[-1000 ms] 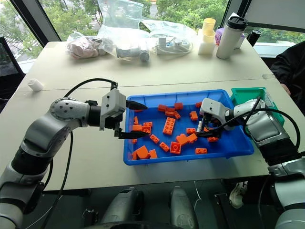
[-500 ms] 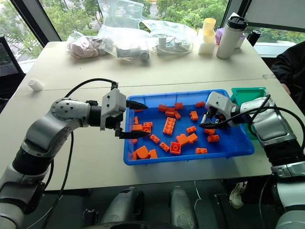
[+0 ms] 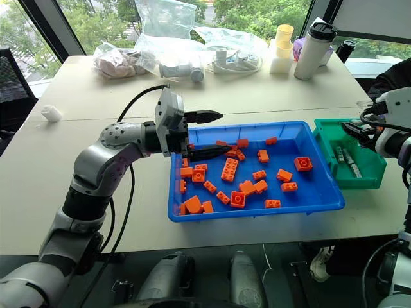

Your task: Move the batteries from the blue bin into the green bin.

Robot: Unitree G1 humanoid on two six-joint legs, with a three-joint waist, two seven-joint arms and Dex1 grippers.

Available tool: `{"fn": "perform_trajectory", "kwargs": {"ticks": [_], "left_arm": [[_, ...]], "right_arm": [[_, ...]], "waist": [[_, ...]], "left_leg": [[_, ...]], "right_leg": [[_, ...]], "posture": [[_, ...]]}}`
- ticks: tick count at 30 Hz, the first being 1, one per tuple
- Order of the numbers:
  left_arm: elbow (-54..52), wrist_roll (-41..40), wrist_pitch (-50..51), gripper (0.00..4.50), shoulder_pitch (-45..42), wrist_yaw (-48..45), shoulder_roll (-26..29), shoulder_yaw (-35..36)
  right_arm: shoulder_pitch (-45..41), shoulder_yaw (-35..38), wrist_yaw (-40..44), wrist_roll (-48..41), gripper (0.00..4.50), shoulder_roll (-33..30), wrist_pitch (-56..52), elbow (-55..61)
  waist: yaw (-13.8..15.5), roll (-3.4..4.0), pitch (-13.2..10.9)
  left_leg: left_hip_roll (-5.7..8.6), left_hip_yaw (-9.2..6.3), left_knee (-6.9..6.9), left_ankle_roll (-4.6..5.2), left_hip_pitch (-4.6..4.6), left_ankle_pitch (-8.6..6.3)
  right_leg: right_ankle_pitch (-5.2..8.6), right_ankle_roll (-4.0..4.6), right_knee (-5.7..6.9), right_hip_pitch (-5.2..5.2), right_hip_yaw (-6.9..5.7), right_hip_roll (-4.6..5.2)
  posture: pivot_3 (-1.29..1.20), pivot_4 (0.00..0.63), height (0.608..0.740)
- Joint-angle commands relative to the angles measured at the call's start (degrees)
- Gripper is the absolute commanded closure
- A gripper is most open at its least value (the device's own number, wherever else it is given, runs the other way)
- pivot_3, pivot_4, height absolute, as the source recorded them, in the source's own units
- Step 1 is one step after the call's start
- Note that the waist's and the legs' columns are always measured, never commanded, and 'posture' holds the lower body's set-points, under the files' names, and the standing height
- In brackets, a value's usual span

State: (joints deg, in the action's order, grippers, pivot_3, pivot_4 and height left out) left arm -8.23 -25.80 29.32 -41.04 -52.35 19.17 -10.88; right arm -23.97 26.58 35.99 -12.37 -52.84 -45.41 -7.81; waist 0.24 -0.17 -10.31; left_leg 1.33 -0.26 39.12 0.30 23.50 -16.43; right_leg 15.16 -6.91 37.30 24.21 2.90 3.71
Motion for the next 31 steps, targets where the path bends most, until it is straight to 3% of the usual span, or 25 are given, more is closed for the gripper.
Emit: {"fn": "perform_trajectory", "kwargs": {"ticks": [1, 3, 11, 16, 22, 26, 31], "left_arm": [[1.44, 1.56, -2.59, 0.00, -1.72, 0.08, -0.44, 0.02], [2.36, 2.94, -3.46, 0.00, -1.76, 0.20, -0.03, -0.21], [-1.43, -0.79, 0.84, 0.00, 0.29, 0.56, 1.90, 3.67], [-9.36, -4.74, 7.80, 0.00, 4.81, 2.26, 9.30, 10.46], [-21.91, -8.55, 17.25, 0.00, 18.44, 7.82, 21.19, 24.19], [-27.78, -11.45, 21.82, 0.00, 27.67, 11.22, 23.37, 31.78], [-30.47, -14.74, 24.69, 0.00, 34.23, 16.07, 21.88, 37.02]], "right_arm": [[1.89, 1.23, -0.78, -0.44, 0.88, -0.58, 1.06, 2.57], [2.17, 1.24, -1.91, -0.49, 0.04, -0.30, 1.18, 2.59], [-0.55, 2.51, -4.31, -2.99, 0.04, 0.86, 3.66, 3.29], [2.73, 3.24, 5.41, -13.22, 0.04, 4.85, 7.22, 14.89], [8.32, 12.80, 8.51, -25.40, 0.04, 6.90, 0.95, 17.42], [14.24, 15.80, 14.16, -32.27, 0.04, 5.24, -3.32, 19.34], [20.05, 12.59, 19.87, -32.11, 0.04, 1.32, -3.37, 18.35]], "waist": [[0.00, 0.00, 0.00], [-0.02, 0.00, 0.00], [-0.13, 0.00, 0.00], [-1.30, 0.00, 0.00], [-0.55, -0.01, -0.01], [0.17, -0.02, -0.01], [0.28, -0.02, 0.00]], "left_leg": [[0.00, 0.00, 0.00, 0.00, 0.00, 0.00], [0.00, 0.00, 0.00, 0.00, 0.00, 0.00], [0.00, 0.01, 0.01, 0.00, 0.00, 0.00], [-0.08, -0.06, -0.05, 0.00, -0.01, 0.00], [-0.10, -0.10, -0.08, 0.01, -0.02, -0.01], [-0.05, -0.13, -0.03, 0.03, -0.08, -0.03], [-0.05, -0.17, -0.03, 0.03, -0.31, -0.04]], "right_leg": [[0.00, 0.00, 0.01, -0.01, 0.00, -0.01], [0.00, 0.00, 0.01, 0.00, 0.00, -0.01], [0.00, 0.00, 0.01, -0.01, 0.01, -0.01], [0.00, 0.00, 0.00, 0.00, 0.00, -0.09], [0.00, 0.00, -0.04, -0.05, -0.02, -0.01], [0.00, 0.00, -0.15, -0.23, -0.05, 0.10], [0.01, 0.02, -0.17, -0.50, -0.06, 0.24]], "posture": [[0.00, 0.150, 0.740], [0.00, 0.150, 0.740], [0.00, 0.150, 0.740], [0.00, 0.150, 0.740], [0.00, 0.150, 0.740], [0.00, 0.150, 0.740], [0.00, 0.150, 0.740]]}}
